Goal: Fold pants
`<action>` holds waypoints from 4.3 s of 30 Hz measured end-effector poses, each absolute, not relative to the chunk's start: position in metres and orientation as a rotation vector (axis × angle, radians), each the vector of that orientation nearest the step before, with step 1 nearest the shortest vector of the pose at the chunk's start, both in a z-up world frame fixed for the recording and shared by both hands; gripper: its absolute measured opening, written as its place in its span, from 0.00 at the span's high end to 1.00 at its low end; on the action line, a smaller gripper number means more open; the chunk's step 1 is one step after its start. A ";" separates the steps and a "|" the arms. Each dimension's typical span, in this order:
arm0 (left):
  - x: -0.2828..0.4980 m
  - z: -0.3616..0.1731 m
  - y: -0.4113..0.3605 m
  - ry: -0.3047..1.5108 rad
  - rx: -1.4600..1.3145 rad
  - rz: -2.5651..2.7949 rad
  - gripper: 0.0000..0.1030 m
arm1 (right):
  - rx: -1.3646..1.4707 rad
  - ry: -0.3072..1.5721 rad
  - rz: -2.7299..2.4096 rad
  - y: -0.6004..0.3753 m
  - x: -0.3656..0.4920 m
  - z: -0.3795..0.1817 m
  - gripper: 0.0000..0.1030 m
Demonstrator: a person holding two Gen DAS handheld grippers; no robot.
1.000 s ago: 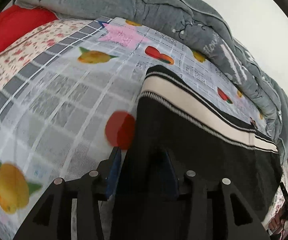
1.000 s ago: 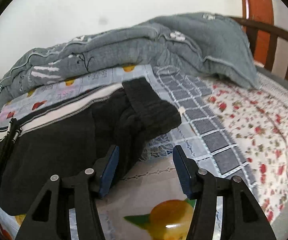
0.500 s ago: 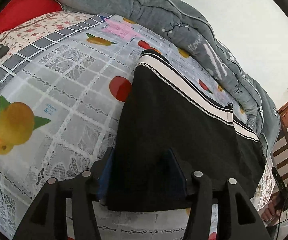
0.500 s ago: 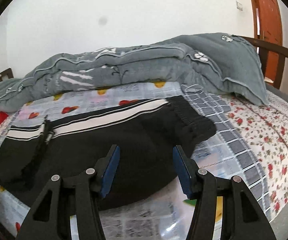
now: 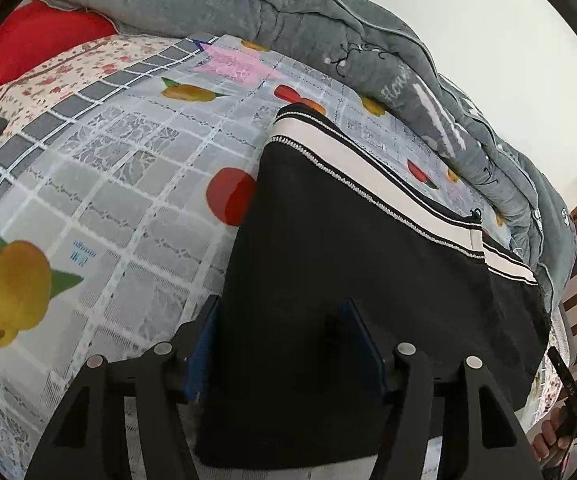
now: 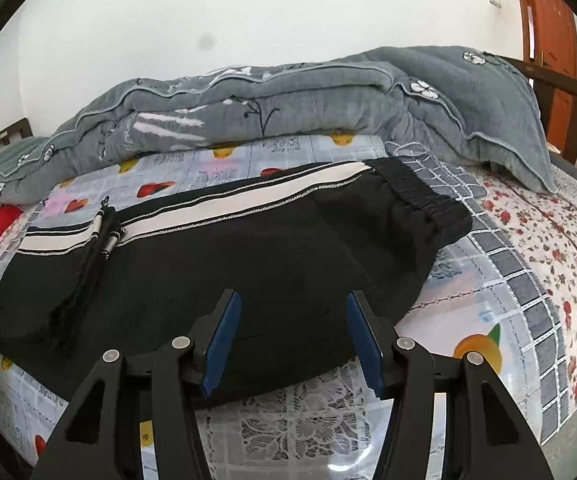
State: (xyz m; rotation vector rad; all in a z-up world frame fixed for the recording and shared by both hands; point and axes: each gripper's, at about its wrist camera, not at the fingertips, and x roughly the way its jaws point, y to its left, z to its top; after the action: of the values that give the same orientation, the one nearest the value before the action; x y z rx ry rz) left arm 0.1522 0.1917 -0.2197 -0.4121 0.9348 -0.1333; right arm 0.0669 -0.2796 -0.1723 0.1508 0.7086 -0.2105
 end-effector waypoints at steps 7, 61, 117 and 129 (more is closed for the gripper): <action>0.159 -0.220 0.191 0.921 -0.415 -0.133 0.40 | 0.155 0.737 -0.187 -0.274 0.084 -0.179 0.47; 0.070 -0.231 0.171 0.731 -0.761 -0.213 0.39 | 0.132 0.781 -0.049 -0.288 0.001 -0.205 0.47; 0.073 -0.151 -0.079 0.643 -0.043 -0.490 0.29 | 0.343 0.638 0.016 -0.373 0.033 -0.162 0.35; 0.060 -0.214 -0.061 0.771 -0.132 -0.519 0.25 | 0.382 0.711 0.121 -0.355 0.098 -0.185 0.85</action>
State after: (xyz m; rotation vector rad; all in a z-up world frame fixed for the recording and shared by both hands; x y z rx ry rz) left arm 0.0598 -0.0613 -0.2140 -0.1323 0.7710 -0.5192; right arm 0.0978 -0.3551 -0.1849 0.3821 0.7110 0.1210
